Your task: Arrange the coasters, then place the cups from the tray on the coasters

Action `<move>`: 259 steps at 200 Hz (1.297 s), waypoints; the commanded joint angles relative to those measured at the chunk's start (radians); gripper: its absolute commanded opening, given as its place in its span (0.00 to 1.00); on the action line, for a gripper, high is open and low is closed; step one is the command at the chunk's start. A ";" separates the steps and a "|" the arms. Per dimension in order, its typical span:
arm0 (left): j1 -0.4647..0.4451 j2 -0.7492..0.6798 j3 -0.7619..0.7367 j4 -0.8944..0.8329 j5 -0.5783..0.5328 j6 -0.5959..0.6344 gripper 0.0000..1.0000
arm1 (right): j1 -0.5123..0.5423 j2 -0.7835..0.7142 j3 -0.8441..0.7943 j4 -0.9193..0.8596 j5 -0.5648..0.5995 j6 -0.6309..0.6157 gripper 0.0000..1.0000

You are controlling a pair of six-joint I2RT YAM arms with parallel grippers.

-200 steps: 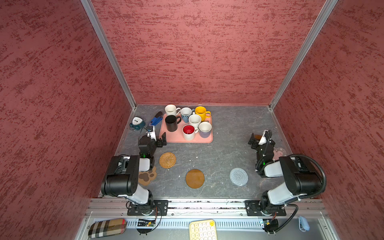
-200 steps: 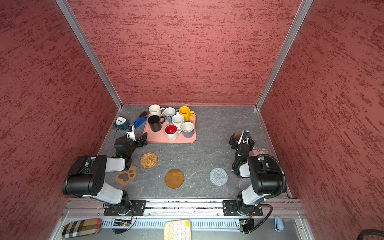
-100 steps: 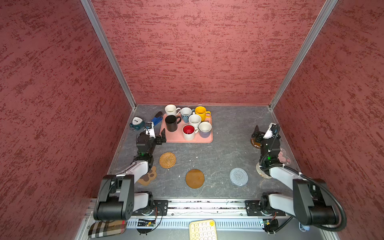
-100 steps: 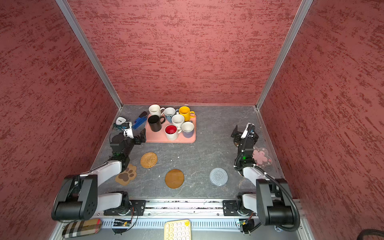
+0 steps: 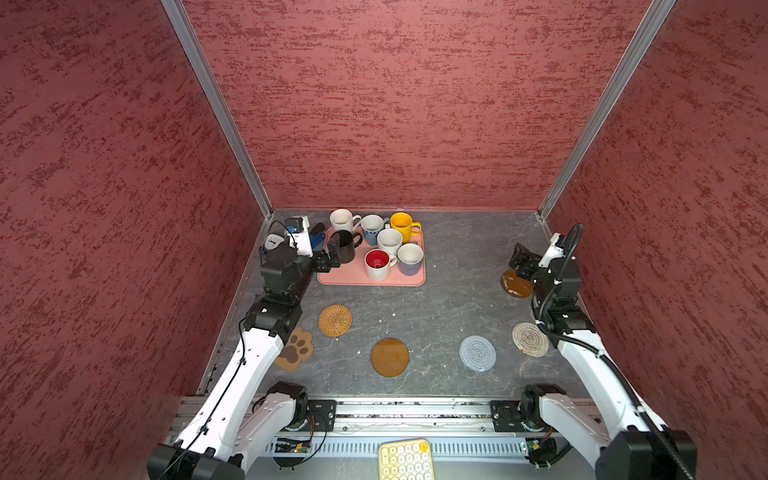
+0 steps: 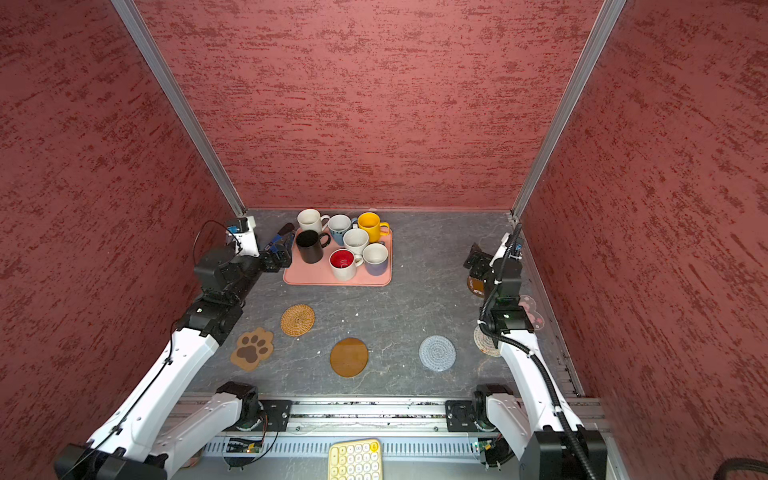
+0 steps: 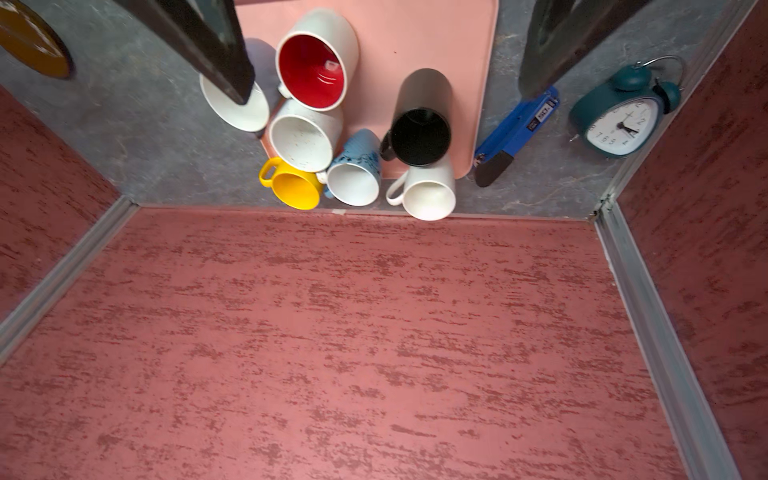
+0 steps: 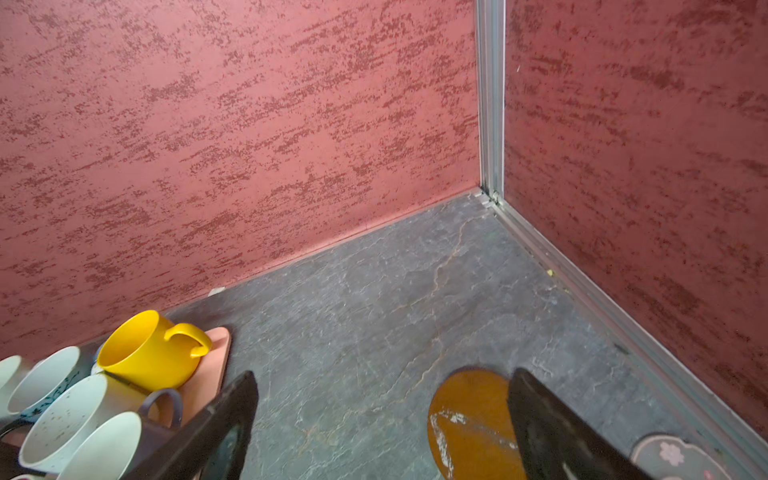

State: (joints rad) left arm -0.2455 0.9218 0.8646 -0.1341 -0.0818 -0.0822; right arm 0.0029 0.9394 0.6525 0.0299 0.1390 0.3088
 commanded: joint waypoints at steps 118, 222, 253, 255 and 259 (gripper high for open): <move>-0.309 0.611 0.594 -0.270 -0.099 -0.042 1.00 | -0.100 0.369 0.262 -0.301 -0.066 0.117 0.95; -0.340 0.863 0.679 -0.105 0.020 -0.084 0.99 | -0.312 0.596 0.233 -0.238 -0.278 0.184 0.84; -0.328 0.876 0.674 -0.086 0.028 -0.095 1.00 | -0.324 0.654 0.236 -0.235 -0.291 0.182 0.76; -0.328 0.877 0.675 -0.084 0.027 -0.096 1.00 | -0.324 0.658 0.238 -0.234 -0.293 0.182 0.76; -0.326 0.881 0.675 -0.081 0.026 -0.096 1.00 | -0.326 0.667 0.238 -0.233 -0.296 0.182 0.75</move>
State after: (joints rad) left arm -0.5823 1.7805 1.5116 -0.2649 -0.0738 -0.1616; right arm -0.3111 1.5787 0.8814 -0.2279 -0.1143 0.4759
